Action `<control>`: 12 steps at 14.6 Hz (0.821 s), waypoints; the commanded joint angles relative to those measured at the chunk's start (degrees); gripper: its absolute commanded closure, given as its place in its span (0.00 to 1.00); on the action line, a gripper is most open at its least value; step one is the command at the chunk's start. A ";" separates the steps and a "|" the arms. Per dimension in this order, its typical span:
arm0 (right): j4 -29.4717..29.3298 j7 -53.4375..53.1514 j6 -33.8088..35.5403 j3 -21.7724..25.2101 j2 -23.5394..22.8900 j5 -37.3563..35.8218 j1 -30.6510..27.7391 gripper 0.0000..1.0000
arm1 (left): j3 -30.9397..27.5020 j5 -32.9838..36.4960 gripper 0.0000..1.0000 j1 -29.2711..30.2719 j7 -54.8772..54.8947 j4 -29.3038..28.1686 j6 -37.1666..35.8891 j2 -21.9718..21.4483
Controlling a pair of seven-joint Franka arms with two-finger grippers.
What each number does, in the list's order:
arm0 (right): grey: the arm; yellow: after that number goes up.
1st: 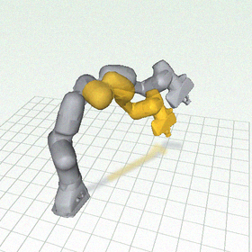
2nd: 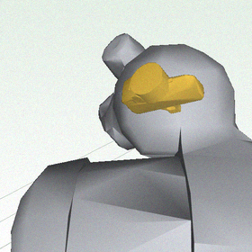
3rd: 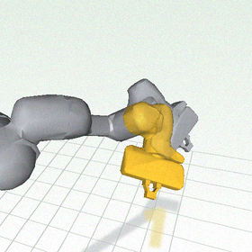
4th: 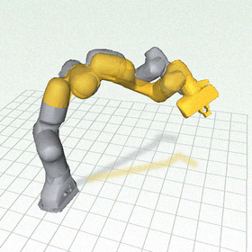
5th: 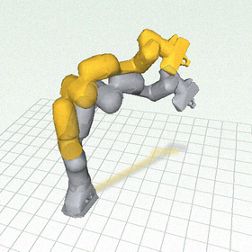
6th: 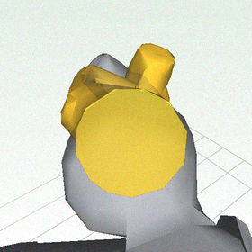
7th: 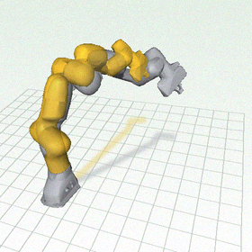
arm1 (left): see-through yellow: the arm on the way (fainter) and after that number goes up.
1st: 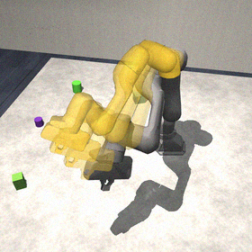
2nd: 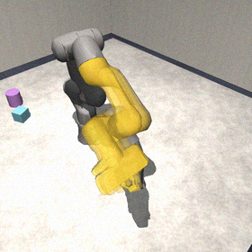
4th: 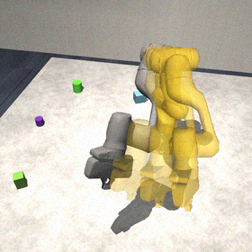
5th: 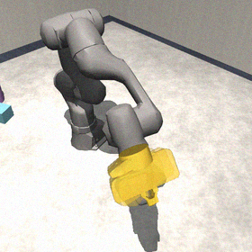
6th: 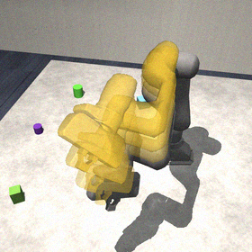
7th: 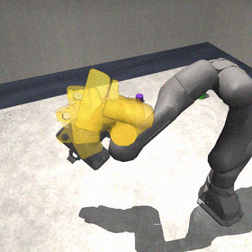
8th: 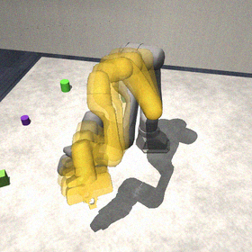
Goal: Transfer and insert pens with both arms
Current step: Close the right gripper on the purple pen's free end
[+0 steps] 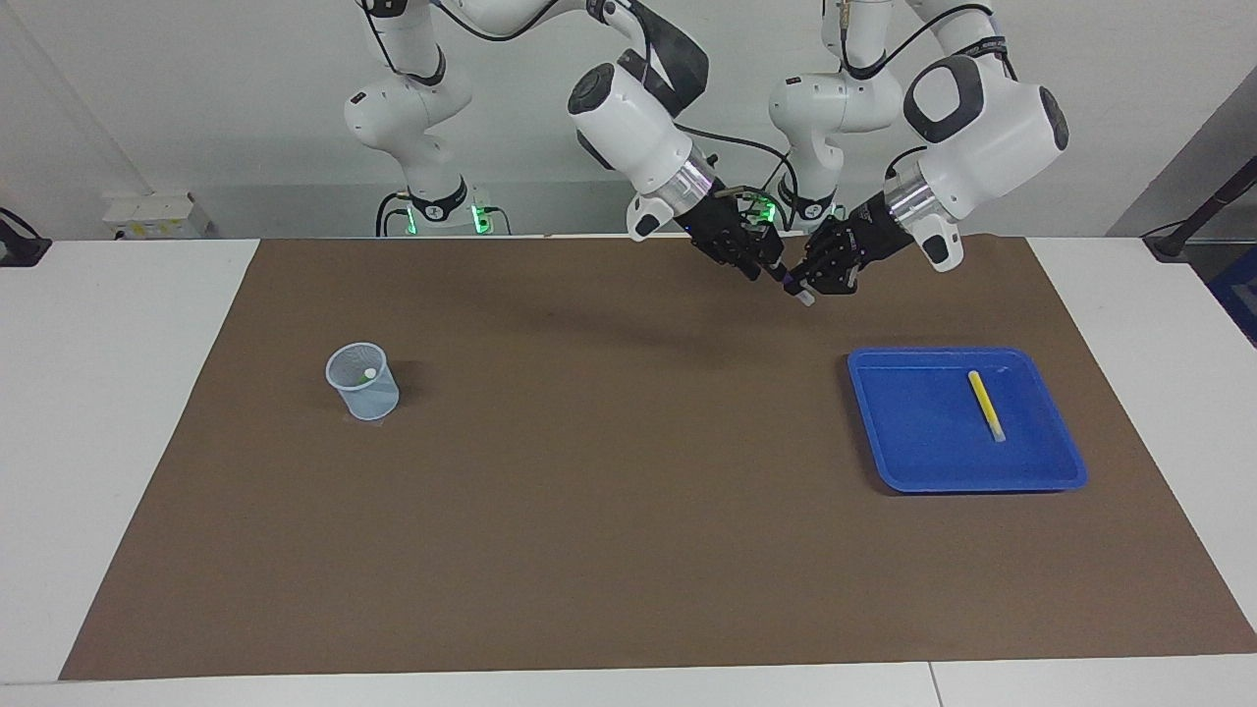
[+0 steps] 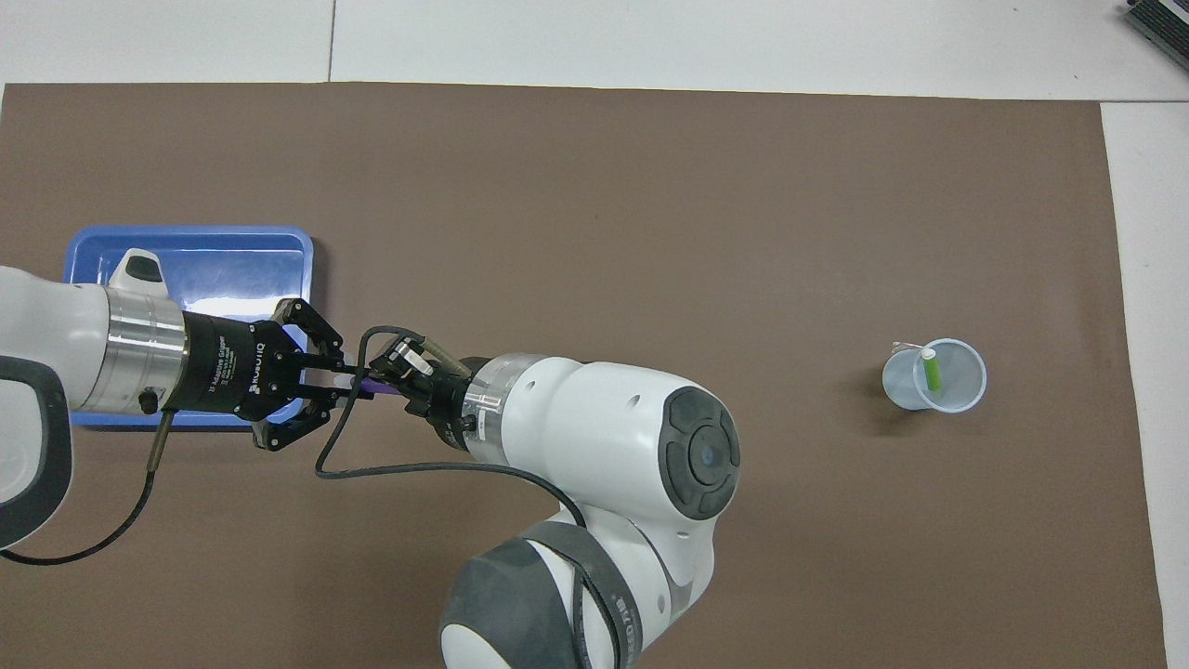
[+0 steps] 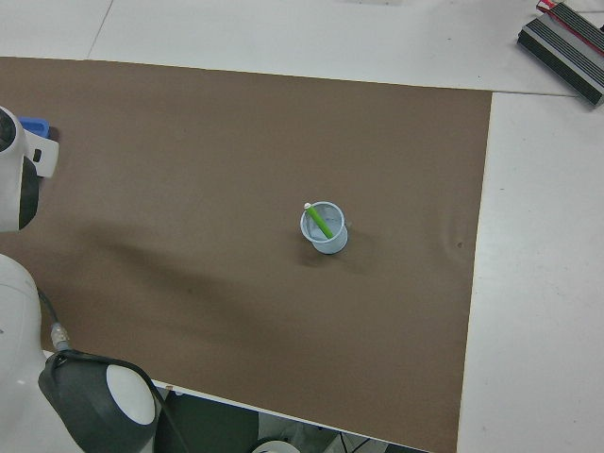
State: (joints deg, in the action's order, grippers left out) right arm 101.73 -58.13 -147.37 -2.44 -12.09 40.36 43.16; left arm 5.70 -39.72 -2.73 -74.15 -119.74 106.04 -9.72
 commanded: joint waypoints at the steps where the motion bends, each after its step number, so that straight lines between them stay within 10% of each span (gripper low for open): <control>1: 0.75 -0.75 0.15 -0.55 0.84 -1.16 -0.28 0.50 | -0.61 -0.98 1.00 -0.70 -0.82 -1.81 0.57 -1.80; 12: 0.75 -1.37 0.06 -0.64 0.84 -1.16 -0.27 0.74 | -0.61 -0.98 1.00 -0.70 -0.99 -1.81 0.66 -1.88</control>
State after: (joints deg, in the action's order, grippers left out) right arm 101.61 -58.17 -147.46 -2.66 -12.06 40.36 43.24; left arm 5.74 -39.73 -2.75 -74.18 -119.87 105.97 -9.74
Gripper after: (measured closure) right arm 0.604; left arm 0.828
